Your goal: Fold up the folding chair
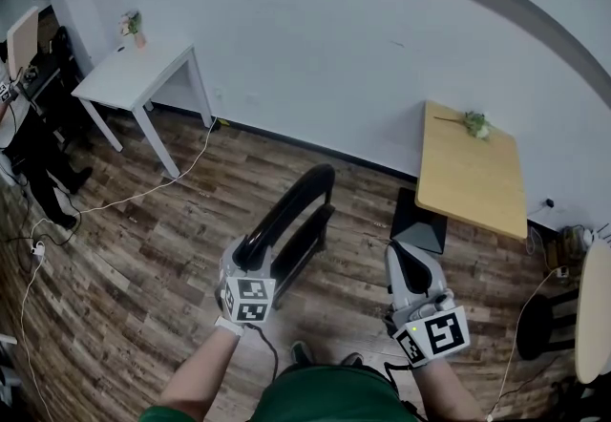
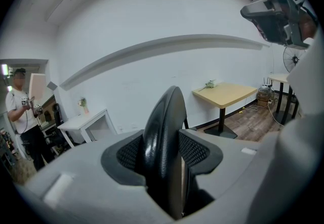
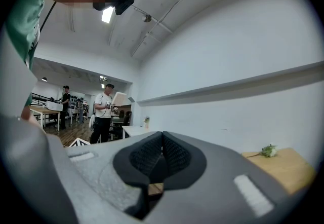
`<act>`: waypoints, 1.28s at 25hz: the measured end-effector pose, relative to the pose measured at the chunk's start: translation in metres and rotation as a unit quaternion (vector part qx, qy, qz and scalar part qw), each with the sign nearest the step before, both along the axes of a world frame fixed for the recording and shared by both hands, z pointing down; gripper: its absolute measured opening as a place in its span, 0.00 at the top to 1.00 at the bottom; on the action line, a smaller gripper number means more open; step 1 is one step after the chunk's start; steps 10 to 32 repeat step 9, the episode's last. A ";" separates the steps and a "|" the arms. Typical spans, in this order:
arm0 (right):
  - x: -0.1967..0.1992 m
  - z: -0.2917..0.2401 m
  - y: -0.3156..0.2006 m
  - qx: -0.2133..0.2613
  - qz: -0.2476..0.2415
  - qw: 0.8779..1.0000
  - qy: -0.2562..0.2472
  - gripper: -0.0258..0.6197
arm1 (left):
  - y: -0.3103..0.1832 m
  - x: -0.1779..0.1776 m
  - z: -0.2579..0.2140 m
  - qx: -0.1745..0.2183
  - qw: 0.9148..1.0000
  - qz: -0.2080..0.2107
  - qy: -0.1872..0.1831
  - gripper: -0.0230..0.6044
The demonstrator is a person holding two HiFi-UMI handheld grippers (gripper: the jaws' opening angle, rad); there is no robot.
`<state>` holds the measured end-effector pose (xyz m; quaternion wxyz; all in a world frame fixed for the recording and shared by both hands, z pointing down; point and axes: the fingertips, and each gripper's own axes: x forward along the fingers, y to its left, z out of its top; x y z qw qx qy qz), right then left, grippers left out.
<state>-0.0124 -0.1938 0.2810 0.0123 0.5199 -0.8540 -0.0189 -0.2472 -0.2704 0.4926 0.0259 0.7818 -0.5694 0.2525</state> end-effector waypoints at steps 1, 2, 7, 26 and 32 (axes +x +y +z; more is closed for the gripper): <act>0.000 0.000 0.000 0.000 0.000 1.000 0.000 0.96 | 0.000 0.000 0.000 0.000 1.000 0.000 0.000 0.63; 0.000 0.000 0.000 0.000 0.000 1.000 0.000 0.96 | 0.000 0.000 0.000 0.001 1.000 0.000 0.000 0.63; -0.001 0.003 0.001 -0.002 0.001 1.000 0.000 0.96 | 0.000 0.000 0.000 -0.003 1.000 0.005 0.004 0.64; 0.000 0.005 0.001 -0.003 0.002 1.000 0.000 0.96 | 0.000 0.001 0.001 -0.008 1.000 0.009 0.008 0.64; 0.000 0.005 0.001 -0.003 0.002 1.000 0.000 0.96 | 0.000 0.001 0.001 -0.008 1.000 0.009 0.008 0.64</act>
